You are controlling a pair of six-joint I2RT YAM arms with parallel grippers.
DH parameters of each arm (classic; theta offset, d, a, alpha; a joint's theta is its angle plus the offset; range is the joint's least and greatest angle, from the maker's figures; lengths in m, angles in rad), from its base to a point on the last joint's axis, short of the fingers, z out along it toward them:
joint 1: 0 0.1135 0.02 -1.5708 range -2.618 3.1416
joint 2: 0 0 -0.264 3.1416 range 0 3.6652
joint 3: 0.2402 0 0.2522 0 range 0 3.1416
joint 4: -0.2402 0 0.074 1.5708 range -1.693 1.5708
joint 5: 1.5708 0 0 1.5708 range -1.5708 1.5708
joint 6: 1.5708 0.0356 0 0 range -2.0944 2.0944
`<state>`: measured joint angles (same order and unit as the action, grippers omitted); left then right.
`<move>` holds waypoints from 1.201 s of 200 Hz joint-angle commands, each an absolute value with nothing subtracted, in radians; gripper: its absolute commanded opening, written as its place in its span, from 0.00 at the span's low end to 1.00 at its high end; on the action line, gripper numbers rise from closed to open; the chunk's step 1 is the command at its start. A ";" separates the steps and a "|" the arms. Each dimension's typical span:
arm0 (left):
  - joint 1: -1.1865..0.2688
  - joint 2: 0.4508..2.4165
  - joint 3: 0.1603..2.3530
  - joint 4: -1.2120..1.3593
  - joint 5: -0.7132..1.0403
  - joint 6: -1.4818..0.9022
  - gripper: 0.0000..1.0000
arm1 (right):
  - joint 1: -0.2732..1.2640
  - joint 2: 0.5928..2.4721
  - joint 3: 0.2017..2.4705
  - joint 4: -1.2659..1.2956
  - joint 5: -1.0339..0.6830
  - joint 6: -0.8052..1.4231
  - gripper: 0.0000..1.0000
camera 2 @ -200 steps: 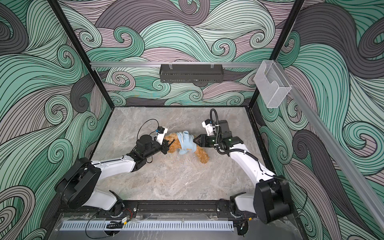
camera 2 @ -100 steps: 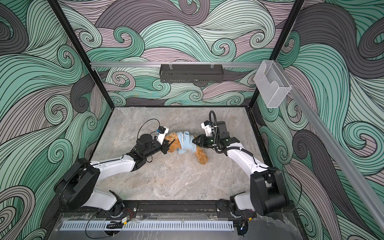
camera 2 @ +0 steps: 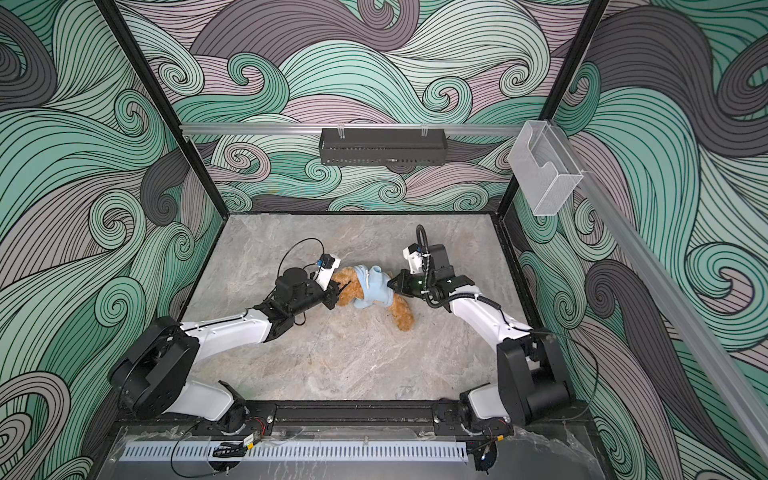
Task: Dress the teddy bear
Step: 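Grasp the hoodie side near the bear's arm with the right gripper and pull down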
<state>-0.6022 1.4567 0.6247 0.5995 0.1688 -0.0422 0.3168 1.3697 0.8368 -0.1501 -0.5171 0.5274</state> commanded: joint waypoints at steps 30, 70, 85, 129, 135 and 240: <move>-0.609 1.428 0.676 0.414 -0.287 -0.196 0.00 | 0.293 1.150 0.646 -0.078 -0.197 0.685 0.00; -0.612 1.428 0.712 0.338 -0.243 -0.309 0.00 | 0.308 1.246 0.645 0.028 -0.325 0.691 0.00; -0.612 1.427 0.761 0.255 -0.218 -0.364 0.00 | 0.299 1.303 0.673 0.055 -0.395 0.654 0.02; -0.607 1.493 1.038 -0.277 -0.039 -0.537 0.00 | 0.271 1.285 0.844 -0.160 -0.438 0.384 0.37; -0.604 1.506 1.077 -0.338 -0.004 -0.535 0.00 | 0.272 1.274 0.848 -0.167 -0.433 0.367 0.39; -0.379 1.921 1.533 -0.652 0.610 -0.398 0.28 | 0.324 1.370 0.746 -0.154 -0.407 0.410 0.40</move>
<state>-0.3859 1.7950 1.4223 -0.5846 0.4595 -0.4255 0.2955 1.3315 0.8078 -0.1650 -0.3683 0.3611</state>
